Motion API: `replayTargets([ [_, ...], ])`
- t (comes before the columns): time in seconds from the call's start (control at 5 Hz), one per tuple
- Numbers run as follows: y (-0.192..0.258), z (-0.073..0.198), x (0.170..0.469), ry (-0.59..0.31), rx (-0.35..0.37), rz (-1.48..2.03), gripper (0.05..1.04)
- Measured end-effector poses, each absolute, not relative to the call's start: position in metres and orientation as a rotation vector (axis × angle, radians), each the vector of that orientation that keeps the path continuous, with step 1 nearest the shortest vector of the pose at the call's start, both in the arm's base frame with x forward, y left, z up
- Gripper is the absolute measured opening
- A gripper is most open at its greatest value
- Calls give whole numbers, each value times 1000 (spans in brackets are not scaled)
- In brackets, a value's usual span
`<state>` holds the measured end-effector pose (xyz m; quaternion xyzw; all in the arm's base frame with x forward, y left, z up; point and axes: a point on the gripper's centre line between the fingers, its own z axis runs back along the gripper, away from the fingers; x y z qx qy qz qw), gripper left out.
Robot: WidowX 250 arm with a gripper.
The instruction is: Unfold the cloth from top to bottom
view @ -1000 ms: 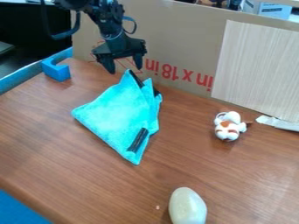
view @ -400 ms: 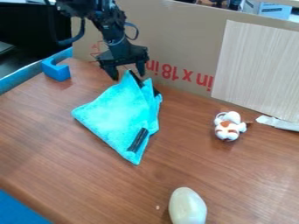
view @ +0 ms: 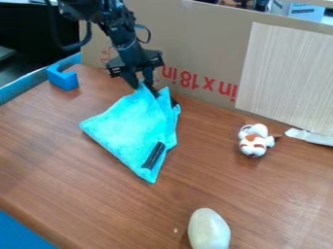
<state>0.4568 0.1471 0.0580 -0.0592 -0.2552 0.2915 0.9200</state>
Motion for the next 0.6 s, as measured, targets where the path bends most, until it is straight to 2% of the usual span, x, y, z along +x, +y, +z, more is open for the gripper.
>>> replayTargets([
  [0.2, 148, 58, 454, -513, -149, 613, 170],
  [0.4, 145, 59, 453, -500, -180, 614, 60],
  [0.6, 138, 80, 446, -550, -195, 585, 50],
])
